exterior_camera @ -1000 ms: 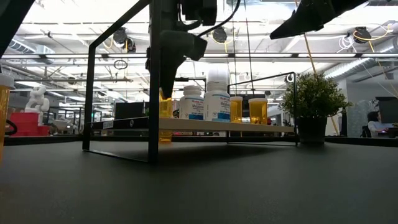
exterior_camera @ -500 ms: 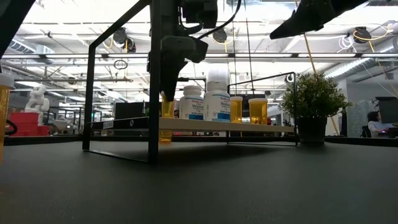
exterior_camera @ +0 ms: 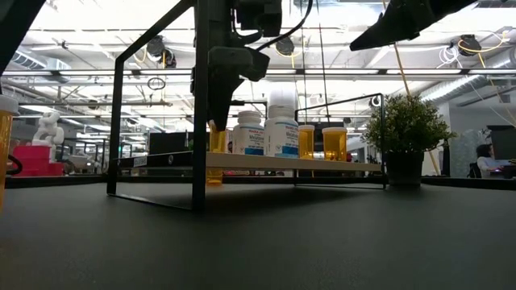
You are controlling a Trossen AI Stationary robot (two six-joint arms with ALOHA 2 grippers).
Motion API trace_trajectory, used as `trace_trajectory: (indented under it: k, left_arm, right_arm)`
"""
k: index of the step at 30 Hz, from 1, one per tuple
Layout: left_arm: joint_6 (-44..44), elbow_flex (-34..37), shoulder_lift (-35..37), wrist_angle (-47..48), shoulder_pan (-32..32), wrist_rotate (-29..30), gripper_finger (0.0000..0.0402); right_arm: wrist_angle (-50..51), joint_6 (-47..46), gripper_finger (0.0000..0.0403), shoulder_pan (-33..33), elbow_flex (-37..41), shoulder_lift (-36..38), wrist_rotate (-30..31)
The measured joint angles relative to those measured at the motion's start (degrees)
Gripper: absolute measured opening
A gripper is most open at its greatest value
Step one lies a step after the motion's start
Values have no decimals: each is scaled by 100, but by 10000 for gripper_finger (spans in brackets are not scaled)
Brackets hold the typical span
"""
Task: Pick and place medicine bottles onto shelf by color
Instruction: Align the small pill bottle with the other small pill bottle on the shelf
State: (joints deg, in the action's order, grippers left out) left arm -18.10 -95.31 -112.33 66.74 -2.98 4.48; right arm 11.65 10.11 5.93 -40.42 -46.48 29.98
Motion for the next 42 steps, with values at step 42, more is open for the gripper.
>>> trace_trajectory:
  k: [42]
  left_arm:
    - [-2489, -564, 1530, 1096, 2791, 1175, 227]
  right_arm:
    - [-26, -180, 314, 15, 0, 2, -358]
